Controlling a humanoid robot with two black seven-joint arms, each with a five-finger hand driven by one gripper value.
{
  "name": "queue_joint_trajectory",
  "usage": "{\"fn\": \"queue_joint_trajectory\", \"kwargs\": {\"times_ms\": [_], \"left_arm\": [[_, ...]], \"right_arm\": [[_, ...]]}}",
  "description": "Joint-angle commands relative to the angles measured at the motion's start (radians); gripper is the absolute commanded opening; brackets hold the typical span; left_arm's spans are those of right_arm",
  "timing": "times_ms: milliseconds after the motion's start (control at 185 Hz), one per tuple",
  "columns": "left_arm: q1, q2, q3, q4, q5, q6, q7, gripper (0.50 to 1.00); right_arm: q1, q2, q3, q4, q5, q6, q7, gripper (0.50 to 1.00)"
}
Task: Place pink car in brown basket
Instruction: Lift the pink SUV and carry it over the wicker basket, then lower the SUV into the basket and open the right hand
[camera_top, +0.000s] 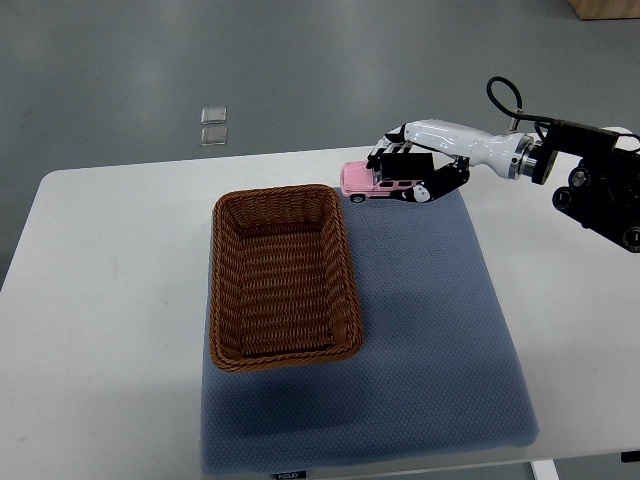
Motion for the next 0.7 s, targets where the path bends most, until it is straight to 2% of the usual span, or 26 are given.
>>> {"fn": "queue_joint_trajectory", "kwargs": {"times_ms": [0,314,697], "left_arm": [[0.0,0.0,0.0,0.0,0.0,0.0,0.0,1.0],[0.0,0.0,-0.005,0.0,0.0,0.0,0.0,1.0],[0.0,0.0,-0.005,-0.002,0.0,0.0,0.0,1.0]], "right_arm": [[0.021,0.063,-0.007,0.001,0.0,0.001,0.0,0.5],[0.021,0.247,-0.1,-0.022,-0.008,-0.013,0.0,0.5],[-0.045,0.301,-0.128,-0.062,-0.011,-0.058,0.0,0.5]]}}
